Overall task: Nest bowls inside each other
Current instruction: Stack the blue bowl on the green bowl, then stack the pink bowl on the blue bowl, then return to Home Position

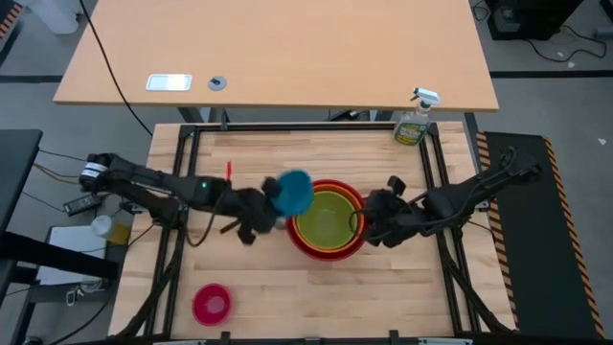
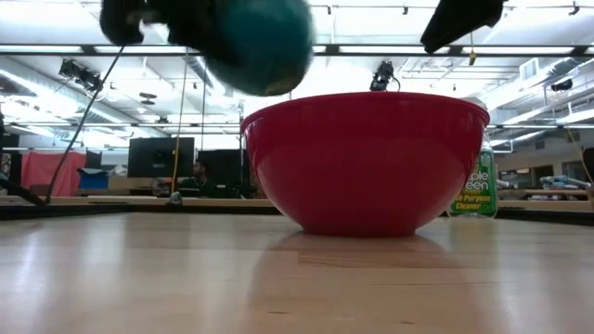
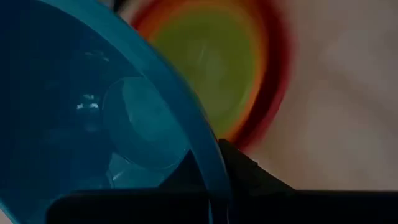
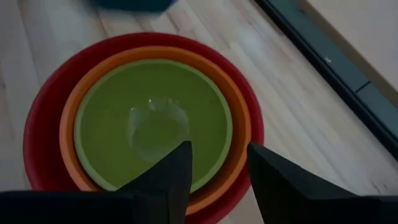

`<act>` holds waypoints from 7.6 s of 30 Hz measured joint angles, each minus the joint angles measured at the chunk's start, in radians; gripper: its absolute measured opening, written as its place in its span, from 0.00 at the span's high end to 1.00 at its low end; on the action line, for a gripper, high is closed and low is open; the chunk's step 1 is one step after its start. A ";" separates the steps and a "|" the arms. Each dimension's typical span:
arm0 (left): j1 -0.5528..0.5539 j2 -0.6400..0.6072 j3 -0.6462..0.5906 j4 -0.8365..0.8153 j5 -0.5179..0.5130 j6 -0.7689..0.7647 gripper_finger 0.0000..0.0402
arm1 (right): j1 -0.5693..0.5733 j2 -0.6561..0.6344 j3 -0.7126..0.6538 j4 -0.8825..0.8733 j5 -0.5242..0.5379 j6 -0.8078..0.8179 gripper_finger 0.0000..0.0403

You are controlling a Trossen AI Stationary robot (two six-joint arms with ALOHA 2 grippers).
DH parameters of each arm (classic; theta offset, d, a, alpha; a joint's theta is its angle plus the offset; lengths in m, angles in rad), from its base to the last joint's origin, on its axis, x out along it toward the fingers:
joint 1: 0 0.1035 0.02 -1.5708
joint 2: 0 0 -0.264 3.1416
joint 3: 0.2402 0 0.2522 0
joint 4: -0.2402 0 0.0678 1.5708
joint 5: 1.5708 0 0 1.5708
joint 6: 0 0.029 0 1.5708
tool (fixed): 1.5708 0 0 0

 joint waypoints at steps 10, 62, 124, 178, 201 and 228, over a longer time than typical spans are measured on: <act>-0.042 0.200 0.001 0.353 0.205 0.011 0.97 | 0.008 -0.001 -0.001 0.001 0.011 -0.014 0.60; -0.274 0.081 0.046 -0.152 0.122 -0.422 0.52 | 0.076 0.004 -0.001 0.055 0.029 0.012 0.60; -0.183 0.103 0.169 -0.386 -0.169 -0.589 0.96 | 0.073 0.072 -0.001 0.092 0.056 0.064 0.60; 0.125 0.330 0.193 0.158 -0.004 -0.262 0.42 | 0.136 0.071 -0.002 0.046 0.207 0.112 0.60; -0.021 -0.575 -0.659 0.621 -0.039 -0.591 0.59 | 0.021 -0.097 -0.379 0.526 0.080 -0.031 0.67; -0.043 -0.918 -0.798 0.604 -0.083 -0.645 0.60 | -0.046 -0.971 -0.935 0.889 -0.020 -0.290 0.67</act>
